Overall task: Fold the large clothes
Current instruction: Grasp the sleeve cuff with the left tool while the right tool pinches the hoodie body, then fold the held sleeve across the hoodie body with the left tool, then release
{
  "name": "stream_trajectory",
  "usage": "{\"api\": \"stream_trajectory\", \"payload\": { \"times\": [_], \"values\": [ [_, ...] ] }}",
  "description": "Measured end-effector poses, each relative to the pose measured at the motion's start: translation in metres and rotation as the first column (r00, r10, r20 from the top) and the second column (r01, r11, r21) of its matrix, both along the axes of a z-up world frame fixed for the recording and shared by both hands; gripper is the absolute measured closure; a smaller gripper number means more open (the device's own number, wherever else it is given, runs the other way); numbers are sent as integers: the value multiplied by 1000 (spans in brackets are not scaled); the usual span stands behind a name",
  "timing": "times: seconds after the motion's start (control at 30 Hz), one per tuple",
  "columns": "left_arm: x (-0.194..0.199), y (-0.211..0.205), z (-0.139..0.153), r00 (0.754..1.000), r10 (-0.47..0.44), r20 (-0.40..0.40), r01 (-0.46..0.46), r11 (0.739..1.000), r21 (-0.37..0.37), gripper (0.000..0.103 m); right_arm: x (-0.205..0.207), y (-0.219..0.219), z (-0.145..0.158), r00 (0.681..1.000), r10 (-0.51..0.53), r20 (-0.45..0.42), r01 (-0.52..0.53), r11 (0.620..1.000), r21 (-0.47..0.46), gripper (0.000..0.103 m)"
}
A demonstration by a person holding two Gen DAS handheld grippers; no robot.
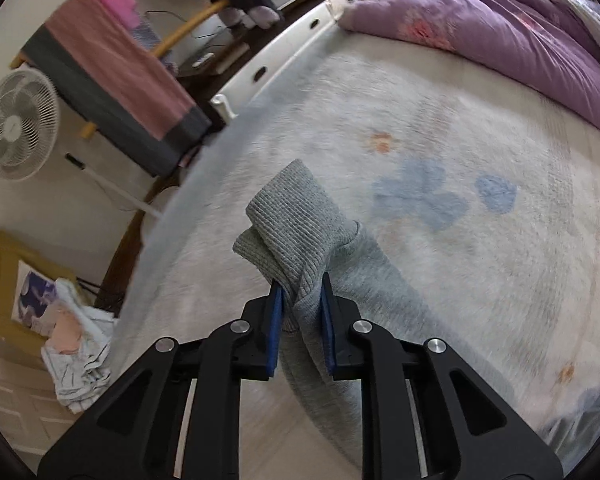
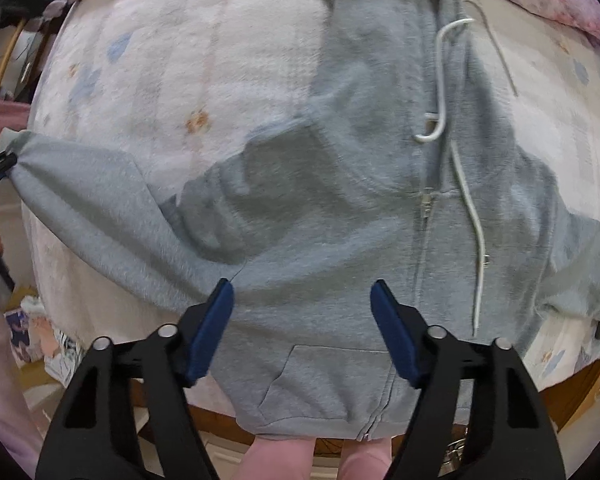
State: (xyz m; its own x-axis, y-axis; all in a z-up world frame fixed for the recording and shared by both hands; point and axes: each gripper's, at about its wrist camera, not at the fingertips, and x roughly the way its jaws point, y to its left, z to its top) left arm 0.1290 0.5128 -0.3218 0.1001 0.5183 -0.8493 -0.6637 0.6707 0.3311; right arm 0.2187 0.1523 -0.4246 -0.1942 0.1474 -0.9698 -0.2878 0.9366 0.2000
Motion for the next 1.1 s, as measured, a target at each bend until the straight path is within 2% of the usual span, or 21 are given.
{"api": "stream_trajectory", "payload": {
  "times": [0.03, 0.1, 0.17, 0.33, 0.43, 0.53, 0.6, 0.7, 0.83, 0.9, 1.0, 1.1],
  "values": [
    [-9, 1, 6, 1000, 4, -9, -4, 1000, 13, 86, -3, 5, -1, 1000, 19, 10, -19, 1000, 14, 50],
    [-30, -6, 13, 999, 16, -37, -14, 999, 52, 86, -7, 14, -4, 998, 56, 20, -56, 998, 29, 54],
    [-56, -8, 20, 997, 62, -45, -59, 996, 61, 86, -12, 22, -12, 996, 84, 15, -85, 995, 43, 65],
    [-116, -3, 23, 980, 183, -75, -180, 983, 48, 86, -23, 38, -46, 993, 117, -25, -117, 993, 8, 72],
    [-146, -3, 30, 969, 231, -83, -228, 973, 43, 86, -29, 44, -64, 993, 94, -69, -90, 994, 55, 72],
    [-165, -10, 41, 965, 253, -76, -252, 968, 21, 86, -32, 55, -90, 992, 105, -76, -101, 993, 59, 74],
    [-171, -21, 53, 966, 251, -65, -249, 968, 33, 86, -34, 60, -114, 991, 71, -113, -56, 990, 132, 76],
    [-163, -45, 73, 972, 231, -51, -227, 971, 70, 86, -37, 69, -147, 992, 78, -104, -69, 994, 89, 79],
    [-140, -79, 105, 983, 181, -36, -175, 976, 130, 86, -42, 74, -144, 995, 83, -46, -80, 995, 64, 77],
    [-124, -101, 123, 987, 159, -20, -154, 973, 173, 86, -40, 72, -146, 997, 48, -59, -44, 997, 64, 77],
    [-93, -145, 153, 999, 44, 14, -46, 977, 207, 86, -35, 71, -148, 996, 40, -85, -35, 998, 60, 77],
    [-61, -196, 178, 995, -85, 44, 73, 970, 233, 86, -30, 65, -149, 995, 1, -97, 7, 997, 80, 77]
  ]
}}
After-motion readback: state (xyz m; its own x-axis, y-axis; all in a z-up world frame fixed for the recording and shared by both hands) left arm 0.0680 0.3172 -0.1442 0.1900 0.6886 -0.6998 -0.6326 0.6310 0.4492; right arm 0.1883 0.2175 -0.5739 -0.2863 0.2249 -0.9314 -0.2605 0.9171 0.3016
